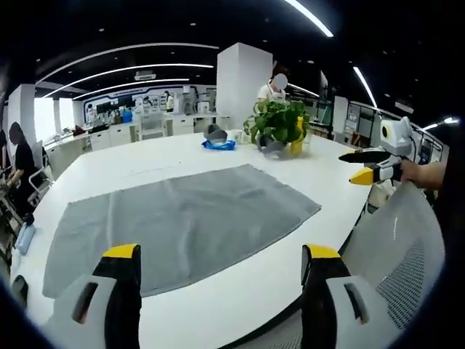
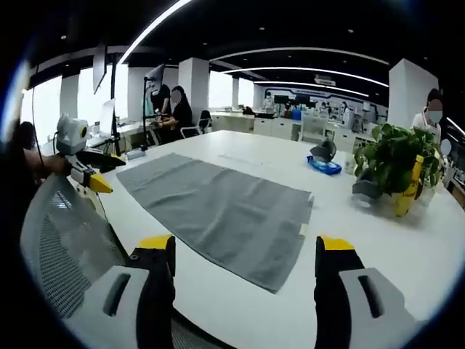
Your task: Fold the towel on the table until its edges align and the towel forms a compact rectangular stack.
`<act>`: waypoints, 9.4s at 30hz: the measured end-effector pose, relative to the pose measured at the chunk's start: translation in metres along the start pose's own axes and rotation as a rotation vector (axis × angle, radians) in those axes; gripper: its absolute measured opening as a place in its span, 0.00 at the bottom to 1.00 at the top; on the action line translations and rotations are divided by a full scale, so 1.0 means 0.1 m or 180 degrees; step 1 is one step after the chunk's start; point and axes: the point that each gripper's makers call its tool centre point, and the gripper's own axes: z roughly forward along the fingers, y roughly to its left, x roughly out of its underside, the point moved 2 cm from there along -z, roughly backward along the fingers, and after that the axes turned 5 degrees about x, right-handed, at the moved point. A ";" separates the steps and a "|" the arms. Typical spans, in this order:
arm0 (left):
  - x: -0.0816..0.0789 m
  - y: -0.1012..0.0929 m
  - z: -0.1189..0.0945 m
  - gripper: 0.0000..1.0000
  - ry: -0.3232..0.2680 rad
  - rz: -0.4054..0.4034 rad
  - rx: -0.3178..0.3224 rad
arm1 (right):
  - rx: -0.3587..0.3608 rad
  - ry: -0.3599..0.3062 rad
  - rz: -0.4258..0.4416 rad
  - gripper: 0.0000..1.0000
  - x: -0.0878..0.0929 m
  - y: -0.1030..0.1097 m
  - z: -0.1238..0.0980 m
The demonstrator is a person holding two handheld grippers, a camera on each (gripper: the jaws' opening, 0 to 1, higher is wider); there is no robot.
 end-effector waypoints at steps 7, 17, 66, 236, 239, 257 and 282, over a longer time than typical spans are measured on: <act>0.00 0.03 -0.02 0.92 0.0020 0.0086 -0.0095 | 0.0011 0.0059 0.0007 0.77 0.03 -0.01 0.01; 0.02 0.08 -0.03 0.92 0.0050 0.0097 -0.0191 | -0.0045 0.0135 0.0056 0.75 0.08 0.01 0.02; -0.74 -0.08 0.67 0.80 0.0033 0.0959 0.0526 | 0.0274 0.0941 0.0294 0.32 0.28 -0.59 0.36; -0.72 -2.76 0.81 0.03 -0.0225 0.1038 0.3163 | 0.0009 -0.0230 0.2389 0.00 -0.35 -1.74 1.44; -0.76 -2.81 0.77 0.03 -0.0277 0.1078 0.3190 | 0.0009 -0.0240 0.2364 0.00 -0.39 -1.81 1.39; -0.99 -2.83 0.77 0.03 -0.0473 0.1173 0.3015 | 0.0108 0.0315 0.2050 0.00 -0.07 -1.82 1.16; -0.96 -2.91 0.68 0.03 -0.0455 0.1329 0.3063 | 0.0329 0.1355 0.0846 0.01 0.91 -1.49 0.92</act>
